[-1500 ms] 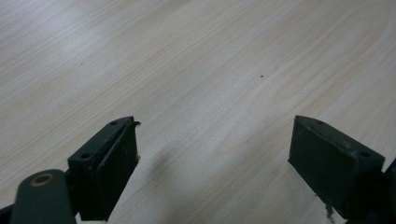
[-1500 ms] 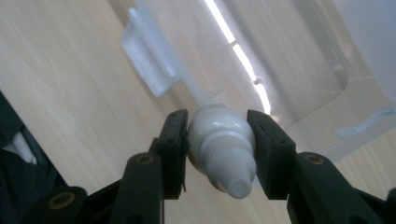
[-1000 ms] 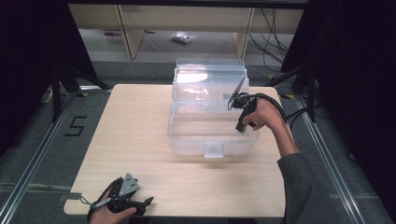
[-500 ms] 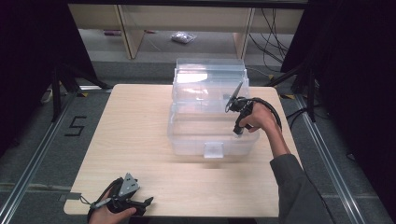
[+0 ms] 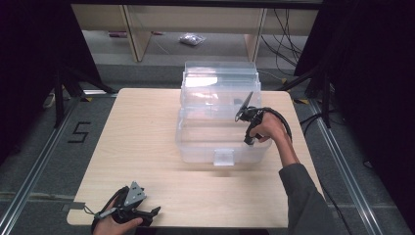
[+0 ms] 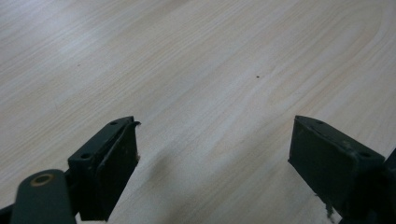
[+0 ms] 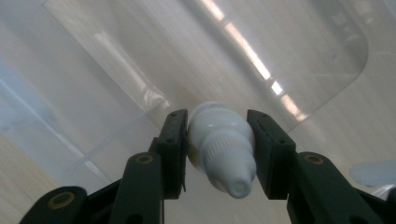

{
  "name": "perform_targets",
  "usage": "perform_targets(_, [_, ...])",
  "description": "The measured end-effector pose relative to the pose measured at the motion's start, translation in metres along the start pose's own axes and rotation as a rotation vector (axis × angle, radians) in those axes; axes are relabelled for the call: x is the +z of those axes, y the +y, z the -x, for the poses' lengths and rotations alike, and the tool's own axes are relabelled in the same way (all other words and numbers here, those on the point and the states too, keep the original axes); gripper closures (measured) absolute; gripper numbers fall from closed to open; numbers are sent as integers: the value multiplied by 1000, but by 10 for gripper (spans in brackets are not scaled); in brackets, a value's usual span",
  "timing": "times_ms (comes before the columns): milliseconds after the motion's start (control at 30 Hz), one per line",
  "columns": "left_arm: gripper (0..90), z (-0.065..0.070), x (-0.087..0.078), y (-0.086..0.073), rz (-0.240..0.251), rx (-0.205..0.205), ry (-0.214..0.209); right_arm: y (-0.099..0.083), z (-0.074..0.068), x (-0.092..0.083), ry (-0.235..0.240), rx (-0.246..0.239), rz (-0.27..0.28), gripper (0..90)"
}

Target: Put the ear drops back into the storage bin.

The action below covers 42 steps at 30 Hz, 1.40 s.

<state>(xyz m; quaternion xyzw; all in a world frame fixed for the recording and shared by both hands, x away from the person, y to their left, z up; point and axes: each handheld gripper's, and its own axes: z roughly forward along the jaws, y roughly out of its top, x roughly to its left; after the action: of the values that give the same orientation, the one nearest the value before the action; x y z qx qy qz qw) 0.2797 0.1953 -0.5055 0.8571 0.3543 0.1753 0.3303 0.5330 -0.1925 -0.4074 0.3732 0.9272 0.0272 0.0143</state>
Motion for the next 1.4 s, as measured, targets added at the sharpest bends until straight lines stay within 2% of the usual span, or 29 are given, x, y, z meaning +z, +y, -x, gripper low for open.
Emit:
perform_targets(133, [150, 0, 0, 0, -4, 3, 1, -1, 4, 6, 0, -26, 3, 604])
perform_targets(167, [149, 0, 0, 0, -3, 2, 1, -1, 2, 6, 3, -4, -4, 605])
perform_targets(233, [149, 0, 0, 0, -5, 4, 1, 0, 2, 8, 15, -2, 7, 605])
perform_targets(267, [150, 0, 0, 0, -5, 4, 1, 0, 2, 8, -3, -6, -7, 604])
perform_targets(333, [150, 0, 0, 0, -1, 0, 0, 1, 2, 9, -3, -25, -6, 604])
perform_targets(433, [149, 0, -1, 0, -1, 1, -5, 3, -1, 11, 0, 13, -19, 605])
perform_targets(467, [149, 0, -1, 0, -1, 1, -4, 2, 1, 13, 3, -2, -15, 604])
perform_targets(500, [150, 0, 0, 0, 0, 0, 1, 2, 0, 14, 23, 9, -14, 604])
perform_targets(533, [149, 0, 0, 0, 0, 1, 0, 2, 2, 16, -5, 0, -20, 604])
perform_targets(633, [149, 0, 0, 0, -5, 5, 0, 1, 3, 19, 3, 0, -21, 604])
perform_targets(667, [149, 0, 0, 0, -5, 4, 0, 1, 5, 20, 1, -27, -18, 604])
perform_targets(700, [149, 0, 0, 0, -5, 5, 1, 0, 4, 21, 4, -5, -21, 604])
perform_targets(733, [150, 0, 0, 0, -5, 4, 0, 0, 6, 22, 5, -22, -14, 604])
perform_targets(767, [150, 0, 0, 0, -3, 1, -1, 0, 5, 22, 0, -9, -21, 604])
perform_targets(800, [150, 0, 0, 0, -2, 1, 0, 0, 4, 23, 14, 3, -19, 604])
perform_targets(867, [150, 0, 0, 0, -3, 2, 0, 0, 6, 24, -1, -16, -22, 604])
perform_targets(900, [149, 0, 0, 0, -5, 4, 1, 0, 4, 24, 1, 4, -24, 604])
perform_targets(1033, [150, 0, 0, 0, -5, 5, 0, 0, 4, 25, 11, 16, -29, 604])
perform_targets(1167, [149, 0, 0, 0, -5, 6, 1, 1, 5, 26, 16, 9, -31, 602])
perform_targets(1200, [150, 0, 0, 0, -4, 5, 0, 1, 5, 26, 2, 6, -34, 602])
perform_targets(1267, [150, 0, 0, 0, -5, 4, 0, 0, 3, 24, 19, 18, -19, 590])
perform_targets(1300, [149, 0, 0, 0, -6, 5, 0, 1, 5, 22, 22, -12, -9, 578])
perform_targets(1333, [149, 0, 0, 0, -5, 4, 0, 0, 2, 20, 32, 17, -4, 560])
perform_targets(1367, [149, 0, 0, 0, -5, 4, 0, 0, 2, 17, 22, 17, -9, 555])
perform_targets(1400, [149, 0, 0, 0, -5, 4, 0, -1, 2, 15, 40, 10, 13, 534])
